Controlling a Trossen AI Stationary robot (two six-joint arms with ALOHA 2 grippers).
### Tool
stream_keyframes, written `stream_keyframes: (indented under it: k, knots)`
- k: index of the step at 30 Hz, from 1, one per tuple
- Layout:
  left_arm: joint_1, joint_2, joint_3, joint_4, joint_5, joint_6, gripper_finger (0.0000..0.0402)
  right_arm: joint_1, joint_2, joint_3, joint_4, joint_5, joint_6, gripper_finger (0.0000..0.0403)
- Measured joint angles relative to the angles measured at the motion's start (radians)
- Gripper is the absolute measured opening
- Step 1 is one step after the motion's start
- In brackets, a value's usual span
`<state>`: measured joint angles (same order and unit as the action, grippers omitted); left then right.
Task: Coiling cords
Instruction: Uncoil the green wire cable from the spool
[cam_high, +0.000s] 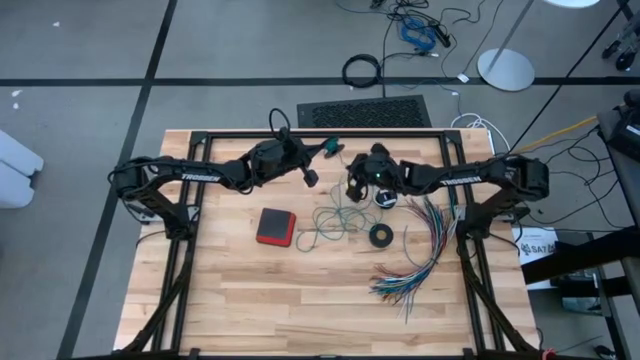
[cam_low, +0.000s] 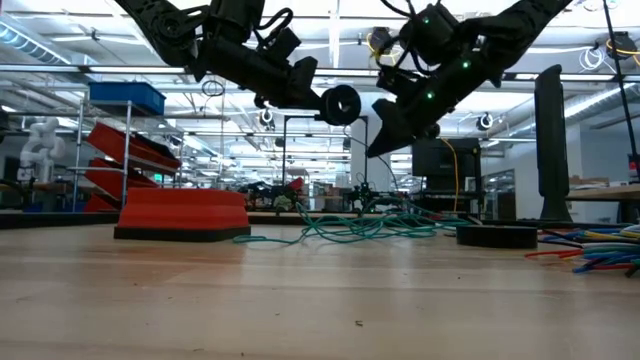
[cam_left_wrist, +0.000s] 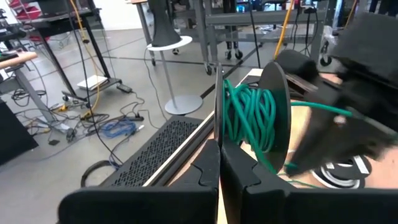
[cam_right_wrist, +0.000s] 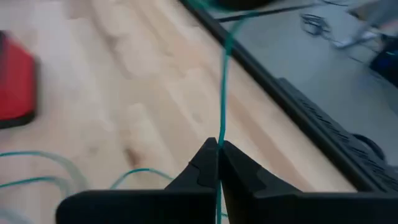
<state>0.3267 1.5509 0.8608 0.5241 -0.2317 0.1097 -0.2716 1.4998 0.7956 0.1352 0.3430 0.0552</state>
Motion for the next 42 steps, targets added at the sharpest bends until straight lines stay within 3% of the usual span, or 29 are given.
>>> stream_keyframes:
  k: [10,23,42]
  knots:
    - [0.005,0.0,0.0,-0.081,0.016,0.027,0.0,-0.043,-0.046,0.0,0.013,0.157,0.012,0.0]
    - [0.036,-0.001,0.0,-0.105,-0.028,0.054,0.0,0.103,-0.094,0.0,0.157,0.043,-0.12,0.0]
    - [0.039,-0.001,0.0,-0.043,0.014,0.001,0.0,0.151,-0.094,0.0,-0.195,0.077,0.039,0.0002]
